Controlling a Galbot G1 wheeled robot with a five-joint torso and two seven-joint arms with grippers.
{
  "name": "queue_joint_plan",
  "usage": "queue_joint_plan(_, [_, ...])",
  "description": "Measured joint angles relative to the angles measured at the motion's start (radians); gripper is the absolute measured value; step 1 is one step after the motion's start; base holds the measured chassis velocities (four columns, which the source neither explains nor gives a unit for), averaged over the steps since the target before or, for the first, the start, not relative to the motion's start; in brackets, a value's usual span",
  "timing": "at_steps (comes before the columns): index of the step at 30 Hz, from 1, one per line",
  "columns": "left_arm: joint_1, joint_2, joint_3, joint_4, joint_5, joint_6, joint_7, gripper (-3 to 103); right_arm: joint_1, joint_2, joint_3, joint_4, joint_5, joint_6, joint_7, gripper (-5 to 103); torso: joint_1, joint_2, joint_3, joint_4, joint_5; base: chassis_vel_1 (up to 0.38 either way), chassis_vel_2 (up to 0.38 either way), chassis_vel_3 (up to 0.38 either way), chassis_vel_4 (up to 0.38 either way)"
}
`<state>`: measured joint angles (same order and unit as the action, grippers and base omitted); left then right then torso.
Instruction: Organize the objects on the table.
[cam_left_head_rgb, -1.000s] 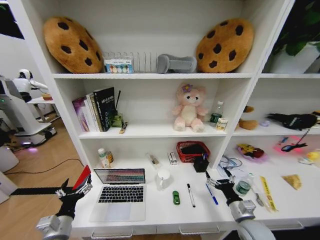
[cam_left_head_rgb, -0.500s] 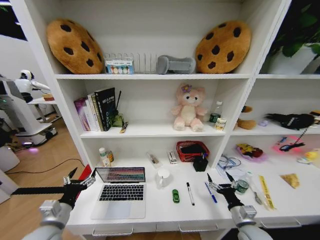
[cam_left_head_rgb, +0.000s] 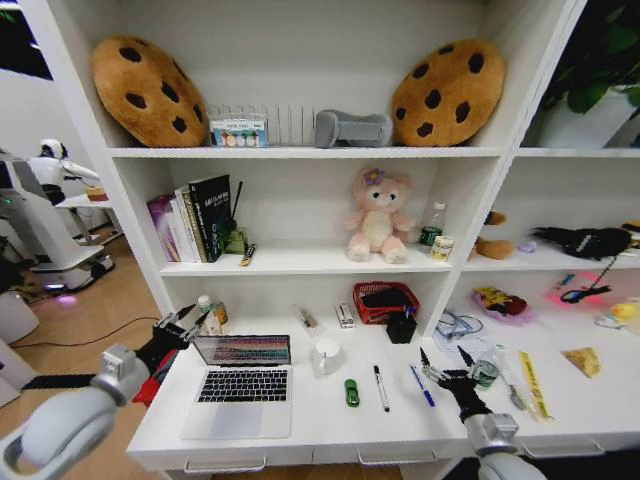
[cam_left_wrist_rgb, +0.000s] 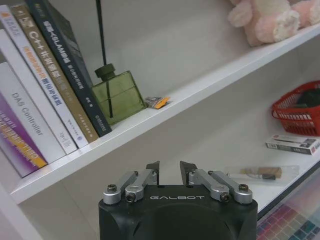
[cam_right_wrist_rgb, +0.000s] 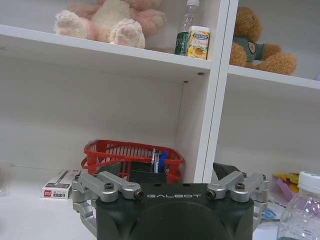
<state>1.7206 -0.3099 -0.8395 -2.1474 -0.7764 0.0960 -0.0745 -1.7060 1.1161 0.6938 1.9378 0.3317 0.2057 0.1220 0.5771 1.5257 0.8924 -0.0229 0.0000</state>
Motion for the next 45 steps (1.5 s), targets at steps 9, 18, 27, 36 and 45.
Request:
queue_joint_plan(9, [0.061, 0.246, -0.005, 0.102, -0.078, -0.029, 0.042, 1, -0.021, 0.049, -0.007, 0.024, -0.025, 0.003, 0.001, 100, 0.0, 0.0, 0.0, 0.0005, -0.0002, 0.0, 0.0, 0.0, 0.0])
queue_joint_plan(18, [0.297, 0.493, -0.177, 0.186, -0.135, -0.073, 0.063, 0, -0.032, 0.085, -0.011, 0.029, -0.042, 0.009, 0.003, 100, 0.0, 0.0, 0.0, 0.0001, -0.0001, 0.0, 0.0, 0.0, 0.0])
queue_joint_plan(27, [0.343, 0.536, -0.157, 0.187, -0.115, -0.07, 0.068, 0, -0.032, 0.092, -0.021, 0.021, -0.048, 0.015, 0.005, 100, 0.0, 0.0, 0.0, 0.0003, -0.0001, 0.0, 0.0, 0.0, 0.0])
queue_joint_plan(36, [0.329, 0.436, -0.107, 0.117, -0.067, -0.045, 0.064, 0, -0.025, 0.078, -0.017, 0.015, -0.032, 0.017, 0.014, 100, 0.0, 0.0, 0.0, 0.0002, 0.0002, 0.0, 0.0, 0.0, 0.0])
queue_joint_plan(45, [0.328, 0.264, -0.013, 0.001, 0.025, -0.023, 0.043, 0, -0.002, 0.076, -0.033, 0.003, -0.031, 0.013, 0.026, 100, 0.0, 0.0, 0.0, 0.0004, -0.0001, 0.0, 0.0, 0.0, 0.0])
